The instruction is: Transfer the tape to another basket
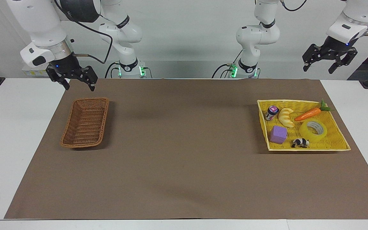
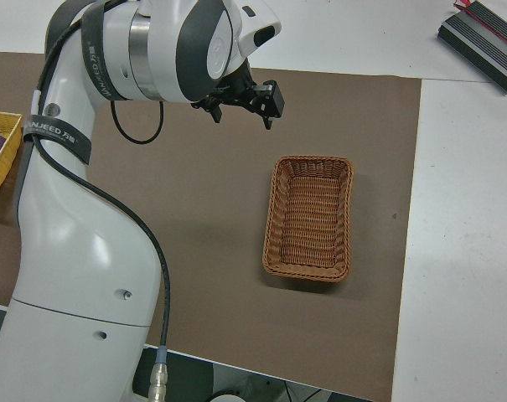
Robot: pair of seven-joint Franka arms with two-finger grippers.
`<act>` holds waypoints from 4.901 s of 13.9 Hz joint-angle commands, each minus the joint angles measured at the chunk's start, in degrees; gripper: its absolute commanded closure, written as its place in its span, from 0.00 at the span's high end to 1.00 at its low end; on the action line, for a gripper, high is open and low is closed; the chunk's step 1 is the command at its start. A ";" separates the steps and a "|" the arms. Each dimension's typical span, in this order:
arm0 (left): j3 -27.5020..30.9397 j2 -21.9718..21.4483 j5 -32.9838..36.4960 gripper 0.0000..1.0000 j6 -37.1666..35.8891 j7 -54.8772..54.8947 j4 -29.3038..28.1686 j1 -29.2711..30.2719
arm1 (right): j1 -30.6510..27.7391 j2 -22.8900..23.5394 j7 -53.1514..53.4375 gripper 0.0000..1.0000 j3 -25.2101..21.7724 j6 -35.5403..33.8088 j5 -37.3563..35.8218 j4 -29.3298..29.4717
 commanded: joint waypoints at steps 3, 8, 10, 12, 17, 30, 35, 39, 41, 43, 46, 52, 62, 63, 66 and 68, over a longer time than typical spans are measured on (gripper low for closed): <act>0.49 -1.63 0.13 1.00 1.00 0.06 -1.91 -0.58 | -0.30 -1.15 0.08 1.00 0.34 0.54 -0.58 -1.41; 0.40 -1.72 0.13 1.00 0.46 -0.91 -1.91 -0.75 | -0.30 -1.15 0.08 1.00 0.25 0.54 -0.49 -1.41; 0.40 -1.72 0.13 1.00 1.25 0.22 -2.17 -0.40 | -0.30 -1.15 0.08 1.00 0.25 0.54 -0.49 -1.41; 0.40 -1.72 0.13 1.00 2.48 0.32 -2.26 -0.31 | -0.30 -1.15 0.08 1.00 0.25 0.54 -0.49 -1.41; 1.19 -1.72 0.13 1.00 5.20 0.58 -3.93 0.21 | -0.30 -1.15 0.17 1.00 0.25 0.54 -0.49 -1.41; 1.46 3.10 -1.10 1.00 26.29 21.93 -18.34 14.62 | -0.30 -1.15 0.17 1.00 0.25 0.54 -0.58 -1.41; 1.46 12.06 -2.42 1.00 36.48 29.85 -20.54 17.88 | -0.12 -1.15 -0.01 1.00 0.42 0.54 -0.23 -1.49; 1.46 15.85 -3.39 1.00 41.50 29.94 -23.96 18.58 | -2.05 -2.91 -0.01 1.00 -0.28 3.34 10.05 -5.09; 1.46 17.70 -3.39 1.00 43.87 29.85 -24.06 18.58 | -1.36 -4.23 0.08 1.00 -0.11 6.50 10.94 -8.16; 1.46 19.28 -3.39 1.00 46.42 29.76 -24.06 18.06 | -1.00 -4.23 -0.01 1.00 -0.10 9.32 16.88 -10.97; 1.46 20.60 -3.39 0.97 48.09 29.50 -24.06 18.15 | 2.15 -3.79 0.25 1.00 0.25 15.38 20.07 -14.67; 1.46 22.28 -3.39 0.52 50.65 29.50 -26.17 18.85 | 9.35 -2.56 -0.10 1.00 0.25 29.52 34.47 -23.37; 0.93 11.04 -4.97 0.00 35.56 29.15 -24.49 16.31 | 20.15 -1.67 -5.11 1.00 0.34 40.15 53.02 -30.05; 0.93 9.29 -4.97 0.00 33.71 27.93 -24.93 14.47 | 21.40 -2.03 -5.02 1.00 0.34 42.71 53.38 -31.10; 0.93 7.07 -5.06 0.00 28.43 18.19 -25.46 8.23 | 22.02 -2.21 -7.11 1.00 0.34 43.96 61.26 -30.94; 0.93 5.41 -5.06 0.00 29.72 11.78 -28.79 2.79 | 23.60 -2.21 -8.00 1.00 0.34 44.05 63.49 -30.59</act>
